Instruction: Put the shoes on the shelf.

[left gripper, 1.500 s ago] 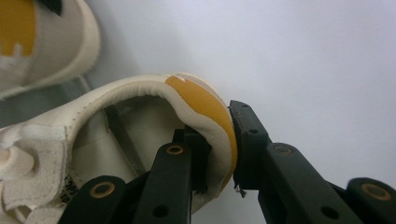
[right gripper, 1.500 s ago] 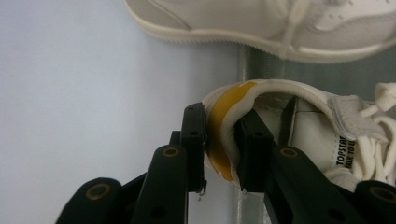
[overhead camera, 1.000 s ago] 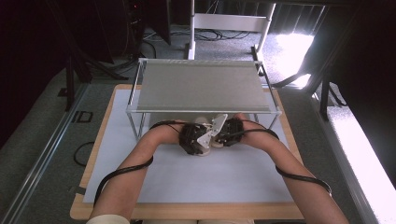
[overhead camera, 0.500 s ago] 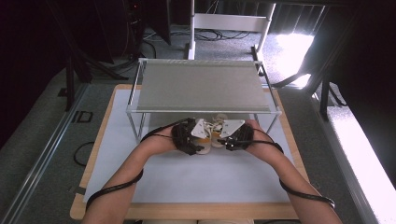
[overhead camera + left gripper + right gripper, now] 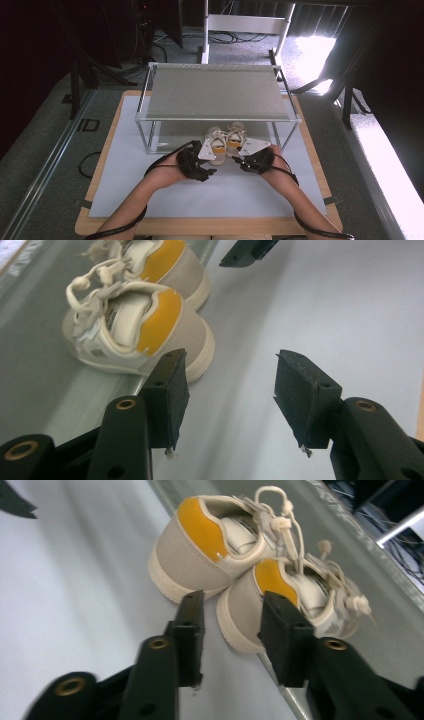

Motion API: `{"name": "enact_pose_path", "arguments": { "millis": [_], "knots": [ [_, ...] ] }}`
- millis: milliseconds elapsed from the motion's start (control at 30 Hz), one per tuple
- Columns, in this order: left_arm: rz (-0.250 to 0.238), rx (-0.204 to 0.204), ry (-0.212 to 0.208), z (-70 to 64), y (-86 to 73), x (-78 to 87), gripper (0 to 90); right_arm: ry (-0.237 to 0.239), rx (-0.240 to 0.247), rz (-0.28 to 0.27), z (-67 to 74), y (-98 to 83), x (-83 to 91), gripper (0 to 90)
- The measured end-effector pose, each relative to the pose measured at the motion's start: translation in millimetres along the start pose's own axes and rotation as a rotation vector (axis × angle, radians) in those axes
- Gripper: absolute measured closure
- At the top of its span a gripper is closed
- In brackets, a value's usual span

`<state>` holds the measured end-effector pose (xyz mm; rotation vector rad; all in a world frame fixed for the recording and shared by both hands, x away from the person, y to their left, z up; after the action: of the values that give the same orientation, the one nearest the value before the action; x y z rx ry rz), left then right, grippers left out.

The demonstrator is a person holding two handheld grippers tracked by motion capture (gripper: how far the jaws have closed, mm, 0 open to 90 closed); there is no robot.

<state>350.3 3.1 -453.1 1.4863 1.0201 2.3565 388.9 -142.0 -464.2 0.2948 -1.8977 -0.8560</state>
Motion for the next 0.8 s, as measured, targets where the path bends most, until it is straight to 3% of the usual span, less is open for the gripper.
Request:
{"name": "enact_pose_path", "arguments": {
  "millis": [67,133,267,300,333,433,500,633,733,800],
  "knots": [
    [-0.015,0.028,0.04,-2.3,-1.8,0.1,46.5,-0.007,-0.025,-0.018,2.1,-2.1,-0.9,65.5],
    [-0.046,0.084,0.05,-6.2,-2.8,0.2,47.8,-0.019,-0.056,-0.034,1.7,-4.4,-0.3,73.4],
    [-0.062,0.096,0.131,-13.1,-6.3,-4.4,53.6,-0.015,-0.126,-0.081,2.1,-7.1,0.2,81.6],
    [-0.06,0.104,0.139,-13.9,-7.1,-5.8,55.2,-0.016,-0.138,-0.082,3.3,-8.2,-0.8,84.5],
    [-0.06,0.121,0.136,-14.1,-7.7,-7.2,63.8,-0.011,-0.146,-0.085,5.2,-9.0,-2.0,86.6],
    [-0.053,0.157,0.147,-13.0,-9.3,-13.7,76.7,-0.035,-0.163,-0.091,8.1,-11.0,-6.0,89.6],
    [-0.059,0.195,0.137,-13.3,-9.4,-19.1,79.8,-0.053,-0.182,-0.105,8.4,-10.7,-7.6,89.8],
    [-0.068,0.2,0.133,-17.2,-8.3,-32.2,80.2,-0.063,-0.198,-0.108,9.0,-9.8,-13.4,89.7],
    [-0.065,0.175,0.166,-16.4,-6.7,-42.2,79.0,-0.089,-0.198,-0.09,6.6,-10.9,-20.9,89.6],
    [-0.068,0.192,0.173,-12.6,-5.8,-47.8,79.0,-0.108,-0.217,-0.084,3.0,-12.2,-24.1,89.6]
  ]
}}
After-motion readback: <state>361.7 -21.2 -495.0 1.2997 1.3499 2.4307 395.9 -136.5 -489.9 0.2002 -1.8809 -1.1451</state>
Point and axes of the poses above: each handheld gripper's, and its own axes: x roughly backward along the jaws, y roughly out of its top, z roughly to its left, the point moved 8 cm from there along -x, roughly forward along the jaws, and after that the axes turned 6 degrees about y, right-handed, at the moved point
